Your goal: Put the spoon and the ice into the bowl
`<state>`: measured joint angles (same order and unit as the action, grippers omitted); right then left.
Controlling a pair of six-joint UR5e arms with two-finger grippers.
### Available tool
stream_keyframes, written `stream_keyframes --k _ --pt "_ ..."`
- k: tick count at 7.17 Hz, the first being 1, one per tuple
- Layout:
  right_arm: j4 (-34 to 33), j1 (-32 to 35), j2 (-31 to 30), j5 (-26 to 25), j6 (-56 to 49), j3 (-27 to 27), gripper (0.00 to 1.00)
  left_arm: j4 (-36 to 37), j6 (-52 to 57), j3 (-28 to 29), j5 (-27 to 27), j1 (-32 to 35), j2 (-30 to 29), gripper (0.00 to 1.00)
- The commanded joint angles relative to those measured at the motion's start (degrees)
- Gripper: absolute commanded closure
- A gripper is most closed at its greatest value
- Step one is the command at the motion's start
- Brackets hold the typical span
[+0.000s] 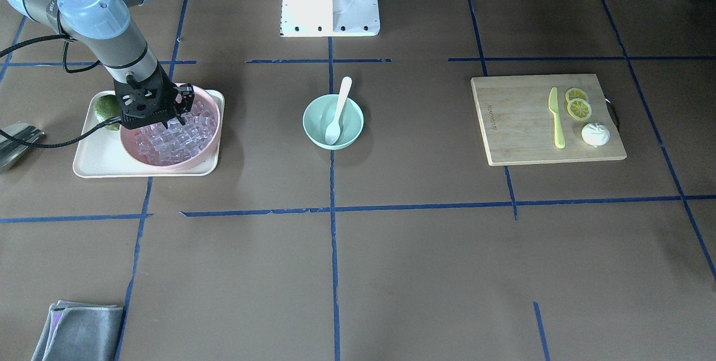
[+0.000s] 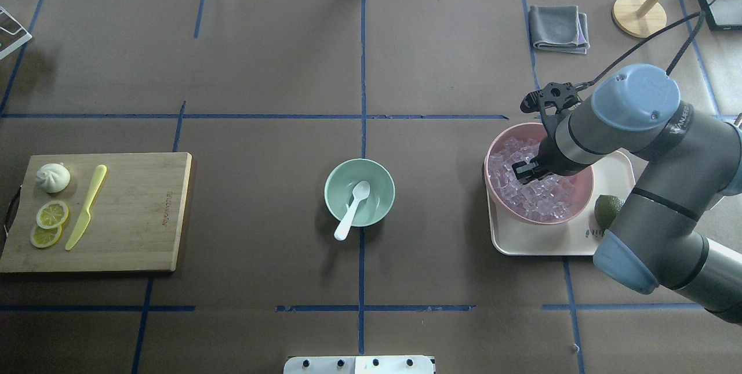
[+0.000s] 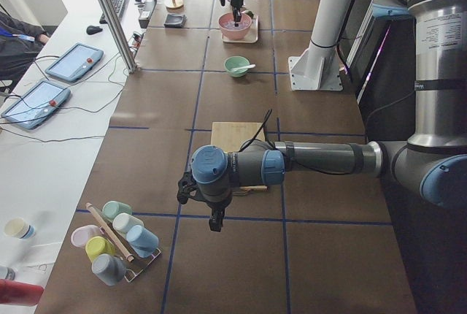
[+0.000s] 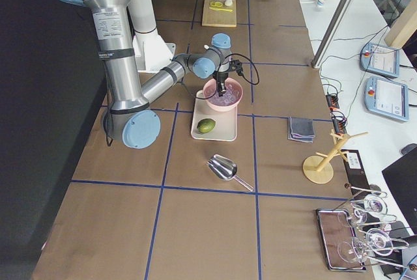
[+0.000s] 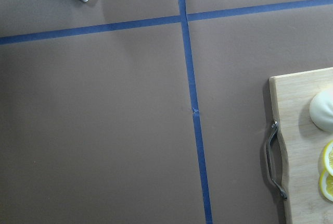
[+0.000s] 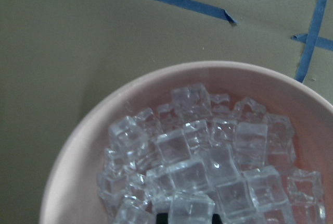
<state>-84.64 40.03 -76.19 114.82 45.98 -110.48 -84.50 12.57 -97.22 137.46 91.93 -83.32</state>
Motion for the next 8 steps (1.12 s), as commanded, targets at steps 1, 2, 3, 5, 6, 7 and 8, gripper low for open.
stream_keyframes --k 1,2,3,5,6,7,8 --pt "-0.4 0.0 4.5 -0.1 14.1 0.0 0.97 0.0 0.0 0.0 0.0 -0.1 0.0 0.00" --pt "-0.5 -0.7 6.7 -0.5 20.1 0.0 0.97 0.0 0.0 0.1 0.0 0.0 0.0 0.00" --pt "-2.9 -2.7 9.7 -3.1 25.2 0.3 0.97 0.0 0.0 0.1 0.0 -0.1 0.0 0.00" --pt "-11.9 -8.0 21.3 -10.3 31.6 5.2 0.97 -0.1 0.0 0.2 0.0 -0.1 -0.1 0.00" --pt "-11.9 -9.8 25.1 -11.7 34.9 8.3 0.97 0.0 0.0 0.2 0.0 -0.1 -0.1 0.00" --pt "-11.9 -11.6 29.9 -13.8 36.5 13.8 0.97 0.0 0.0 0.1 0.0 -0.1 0.0 0.00" --pt "-11.8 -13.9 33.3 -15.2 38.1 18.8 0.96 0.0 0.0 0.2 0.0 -0.1 0.0 0.00"
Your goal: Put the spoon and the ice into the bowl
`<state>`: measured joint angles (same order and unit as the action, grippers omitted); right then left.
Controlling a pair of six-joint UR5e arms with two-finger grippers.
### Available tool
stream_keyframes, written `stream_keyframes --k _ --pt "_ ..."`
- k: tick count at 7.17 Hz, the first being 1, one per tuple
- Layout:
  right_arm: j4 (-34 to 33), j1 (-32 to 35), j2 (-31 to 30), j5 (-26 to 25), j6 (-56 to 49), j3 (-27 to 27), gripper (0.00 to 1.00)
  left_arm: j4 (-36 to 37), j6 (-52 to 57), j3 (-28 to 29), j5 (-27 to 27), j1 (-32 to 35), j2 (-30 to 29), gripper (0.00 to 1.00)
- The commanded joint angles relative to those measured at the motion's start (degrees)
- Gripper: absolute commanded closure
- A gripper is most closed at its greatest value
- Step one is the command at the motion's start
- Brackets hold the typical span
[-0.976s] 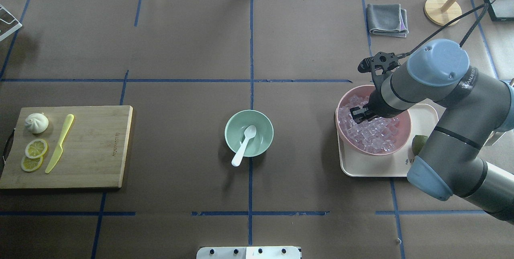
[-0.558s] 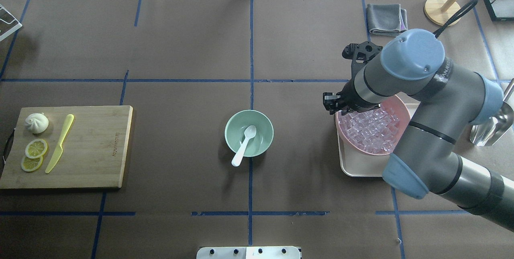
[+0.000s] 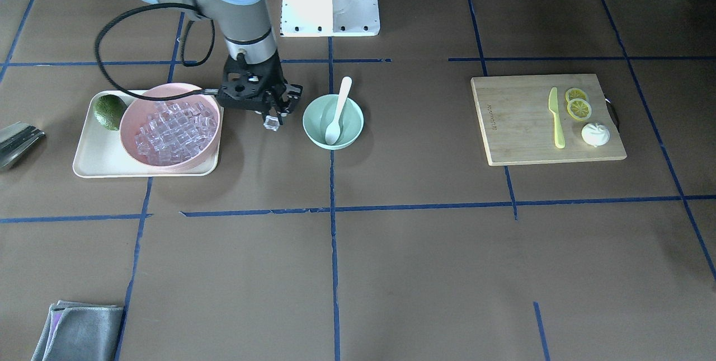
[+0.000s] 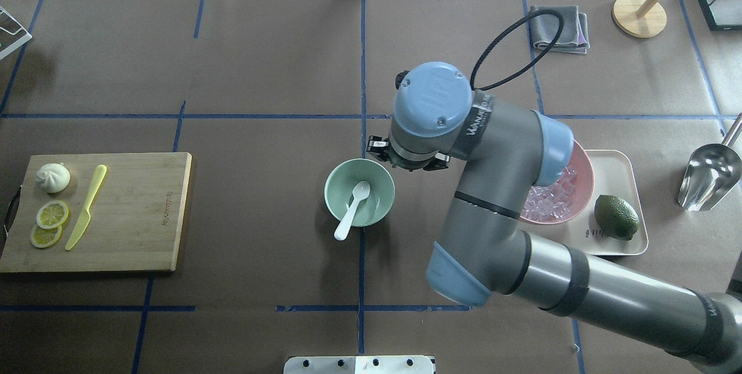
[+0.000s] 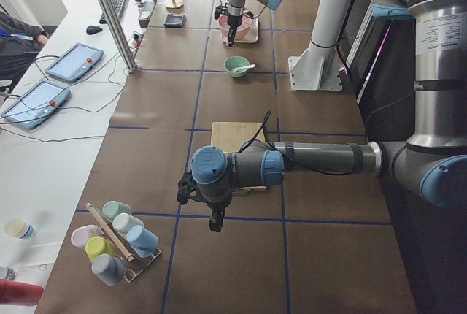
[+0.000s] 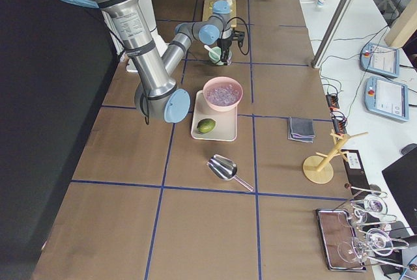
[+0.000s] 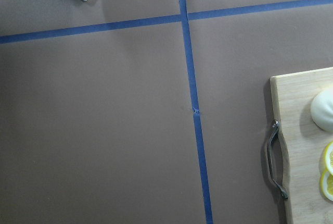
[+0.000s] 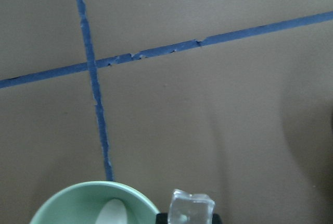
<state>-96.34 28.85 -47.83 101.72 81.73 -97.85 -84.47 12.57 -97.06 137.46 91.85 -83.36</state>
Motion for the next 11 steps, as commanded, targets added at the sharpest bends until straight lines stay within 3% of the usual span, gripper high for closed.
stream_keyframes --k 1,9,10,11 --pt "0.2 -4.0 6.8 -3.4 4.4 8.6 0.96 0.0 0.0 -0.1 0.0 0.0 0.0 0.00" --pt "0.4 -7.8 6.5 -6.2 5.2 9.8 0.90 0.0 0.1 -0.4 0.1 0.1 0.7 0.00" --pt "0.4 -7.8 6.6 -6.2 5.3 9.7 0.84 0.0 0.1 -0.4 0.1 0.1 0.7 0.00" --pt "0.5 -7.8 6.6 -6.2 5.4 9.8 0.60 0.0 0.1 -0.4 0.1 0.1 0.8 0.00"
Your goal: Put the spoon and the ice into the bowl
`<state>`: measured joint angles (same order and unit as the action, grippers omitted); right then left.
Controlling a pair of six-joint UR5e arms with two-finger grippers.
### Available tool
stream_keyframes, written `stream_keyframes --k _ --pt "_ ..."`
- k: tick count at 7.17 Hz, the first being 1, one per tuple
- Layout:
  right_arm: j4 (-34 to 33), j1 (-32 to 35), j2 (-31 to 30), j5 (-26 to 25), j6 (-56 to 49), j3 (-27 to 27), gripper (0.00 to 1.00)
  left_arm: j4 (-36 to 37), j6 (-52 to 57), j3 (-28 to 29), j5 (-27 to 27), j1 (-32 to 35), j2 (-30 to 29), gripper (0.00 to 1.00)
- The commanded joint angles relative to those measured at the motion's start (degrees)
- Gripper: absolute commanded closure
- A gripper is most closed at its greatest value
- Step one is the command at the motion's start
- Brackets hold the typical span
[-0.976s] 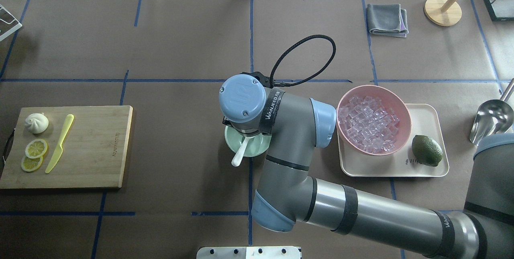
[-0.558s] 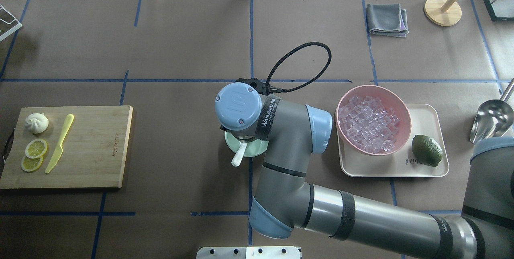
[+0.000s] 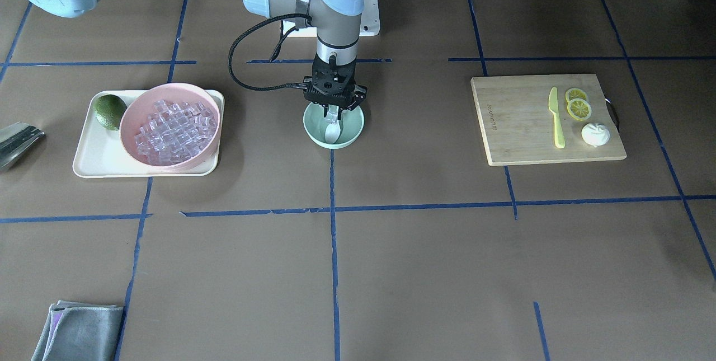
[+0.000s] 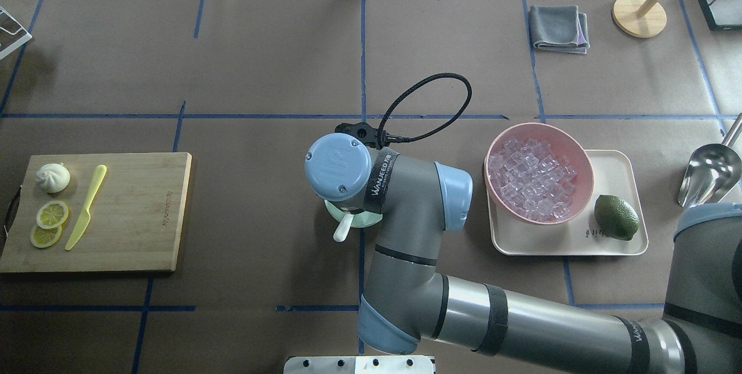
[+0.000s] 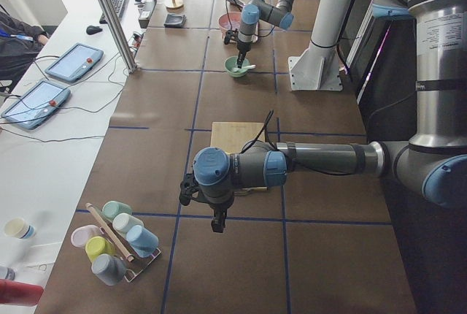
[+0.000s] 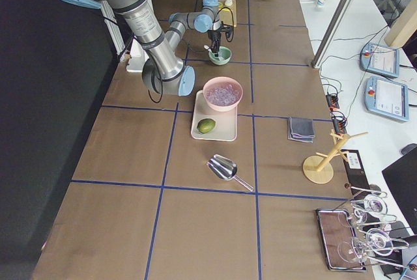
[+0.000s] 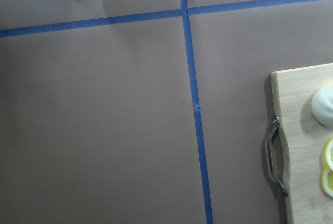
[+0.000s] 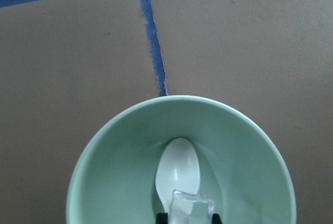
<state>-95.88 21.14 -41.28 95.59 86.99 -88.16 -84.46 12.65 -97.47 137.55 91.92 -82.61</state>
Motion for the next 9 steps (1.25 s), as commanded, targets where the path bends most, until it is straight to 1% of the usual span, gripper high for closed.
stream_keyframes --k 1,2,3,4,6,7,8,9 --pt "1.1 0.0 -0.2 -0.1 0.0 0.1 0.41 0.0 0.0 0.0 0.0 0.0 0.1 0.00" --pt "1.6 0.0 -0.3 -0.1 -0.4 0.1 0.23 0.0 0.0 -0.1 0.0 0.0 0.6 0.00" --pt "1.6 0.0 -0.3 -0.1 -0.8 0.1 0.10 -0.1 0.0 -0.1 0.7 0.0 0.7 0.00" --pt "1.6 0.0 -0.2 0.0 -0.9 -0.2 0.03 -0.1 0.0 -0.1 1.7 0.0 0.8 0.00" --pt "1.4 2.4 0.1 1.8 -4.4 -1.0 0.02 -0.1 0.0 -0.1 1.6 0.0 0.8 0.00" --pt "1.1 6.1 -1.0 6.2 -6.6 -2.3 0.02 -0.1 0.0 -0.1 1.0 -0.1 0.7 0.00" --pt "1.0 10.2 -3.8 11.0 -9.4 -5.2 0.01 0.0 -0.1 0.0 0.8 -0.1 0.4 0.00" --pt "1.0 14.7 -10.0 14.2 -15.5 -9.7 0.01 0.0 -0.1 0.1 0.4 -0.1 0.2 0.00"
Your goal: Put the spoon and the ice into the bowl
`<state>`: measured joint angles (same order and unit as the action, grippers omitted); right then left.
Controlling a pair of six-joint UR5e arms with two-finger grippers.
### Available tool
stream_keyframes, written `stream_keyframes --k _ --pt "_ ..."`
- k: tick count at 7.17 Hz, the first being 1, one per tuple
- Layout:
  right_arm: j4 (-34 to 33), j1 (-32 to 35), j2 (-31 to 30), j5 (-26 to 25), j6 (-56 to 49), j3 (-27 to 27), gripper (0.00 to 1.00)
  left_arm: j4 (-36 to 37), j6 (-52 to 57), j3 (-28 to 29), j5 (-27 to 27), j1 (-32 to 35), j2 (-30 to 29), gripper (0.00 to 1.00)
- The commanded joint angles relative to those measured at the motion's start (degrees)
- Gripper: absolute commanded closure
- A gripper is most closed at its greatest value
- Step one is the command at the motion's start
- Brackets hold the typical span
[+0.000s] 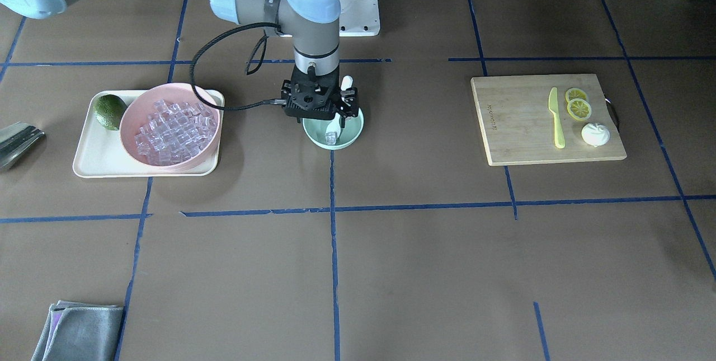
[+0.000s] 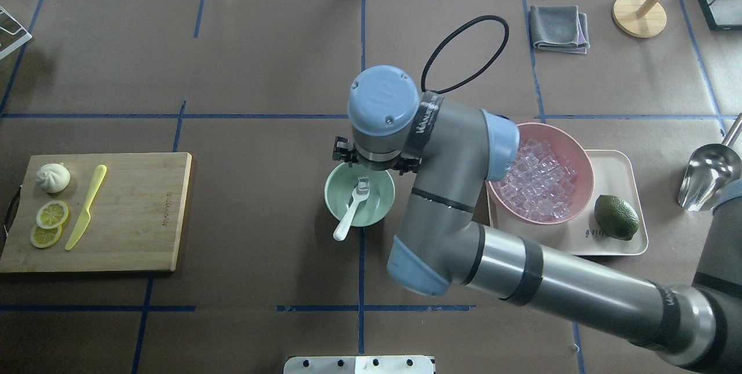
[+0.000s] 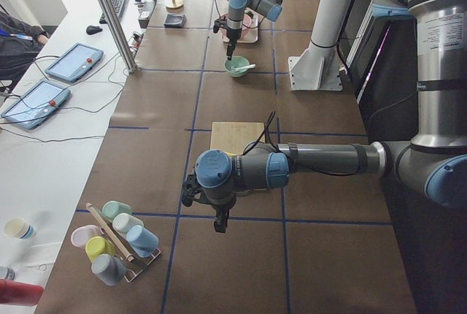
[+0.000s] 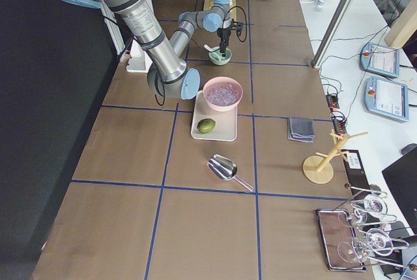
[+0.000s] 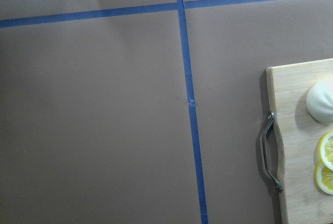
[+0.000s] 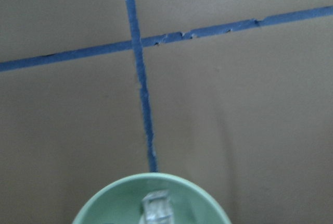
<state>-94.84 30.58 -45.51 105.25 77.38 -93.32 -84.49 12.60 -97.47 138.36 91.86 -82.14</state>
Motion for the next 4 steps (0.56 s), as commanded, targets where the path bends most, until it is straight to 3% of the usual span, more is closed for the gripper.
stream_keyframes --k 1,3,4 --pt "-0.2 10.7 -10.3 8.6 -13.3 -6.9 0.01 0.0 0.0 0.0 -2.6 0.0 -0.5 0.00" --pt "-4.7 21.7 -15.0 16.7 -30.5 -9.7 0.01 0.0 0.0 0.0 -3.0 0.0 -0.6 0.00" --pt "-5.4 24.4 -21.2 17.4 -38.3 -13.9 0.01 0.0 0.0 0.0 -3.0 0.0 -0.6 0.00"
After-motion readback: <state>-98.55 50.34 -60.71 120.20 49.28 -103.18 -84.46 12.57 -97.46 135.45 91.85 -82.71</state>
